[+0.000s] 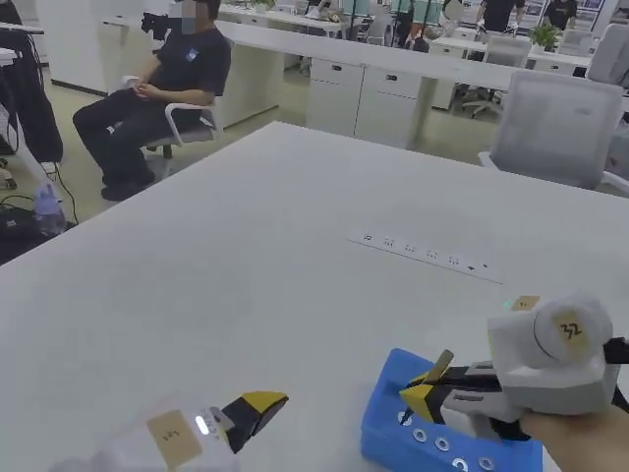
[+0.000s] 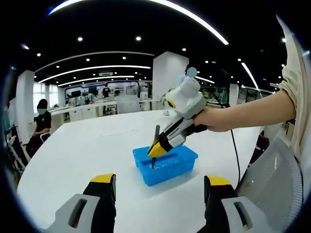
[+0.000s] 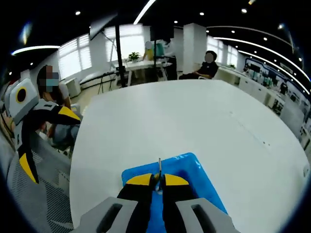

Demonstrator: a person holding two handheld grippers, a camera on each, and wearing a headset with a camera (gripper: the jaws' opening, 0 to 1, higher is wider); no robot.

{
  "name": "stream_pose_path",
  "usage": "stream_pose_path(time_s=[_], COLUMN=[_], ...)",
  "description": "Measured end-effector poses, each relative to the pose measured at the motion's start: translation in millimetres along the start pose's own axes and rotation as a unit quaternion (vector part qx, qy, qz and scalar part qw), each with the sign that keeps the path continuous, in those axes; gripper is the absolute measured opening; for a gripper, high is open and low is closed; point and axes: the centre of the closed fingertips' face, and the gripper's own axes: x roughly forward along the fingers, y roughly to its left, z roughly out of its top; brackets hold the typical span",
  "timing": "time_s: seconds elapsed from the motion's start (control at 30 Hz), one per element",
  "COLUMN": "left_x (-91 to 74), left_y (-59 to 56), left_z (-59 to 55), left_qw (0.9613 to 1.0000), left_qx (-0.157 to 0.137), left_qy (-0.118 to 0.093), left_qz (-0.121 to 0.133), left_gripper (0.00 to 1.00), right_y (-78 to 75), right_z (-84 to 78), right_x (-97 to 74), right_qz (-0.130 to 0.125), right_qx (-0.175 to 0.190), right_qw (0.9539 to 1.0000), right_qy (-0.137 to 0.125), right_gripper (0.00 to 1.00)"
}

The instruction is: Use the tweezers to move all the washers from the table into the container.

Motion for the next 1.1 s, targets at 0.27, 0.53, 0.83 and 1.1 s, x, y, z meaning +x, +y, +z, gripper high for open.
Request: stream_pose_path(time_s=[0.27,0.53,0.83,1.1], left_x=[0.5,0.9,-4.7,-0.5], left_y=[-5.3,-20.7,-8.9,-25.8], left_z=[3.3,-3.2,8.1,15.1], left_qw=[0.9997,0.9958,0.9920,0.9921], left_qx=[-0.016,-0.050,-0.103,-0.046], left_qy=[-0.010,0.017,-0.002,0.024], left_qz=[-0.017,-0.074,-0.074,-0.114], left_gripper=[0.76,0.73,0.77,0.80], right_y=[-13.2,-15.4,-12.8,10.0], right_z=[-7.5,-9.7,-5.0,5.9], right_x=[12.5,16.8,9.6,-31.6], right_qz=[0.013,0.015,0.016,0.022], right_qx=[0.048,0.053,0.044,-0.013], right_qw=[0.9988,0.9984,0.9988,0.9997], right_qy=[0.007,0.013,0.009,0.002], right_gripper=[0.03,0.03,0.04,0.04])
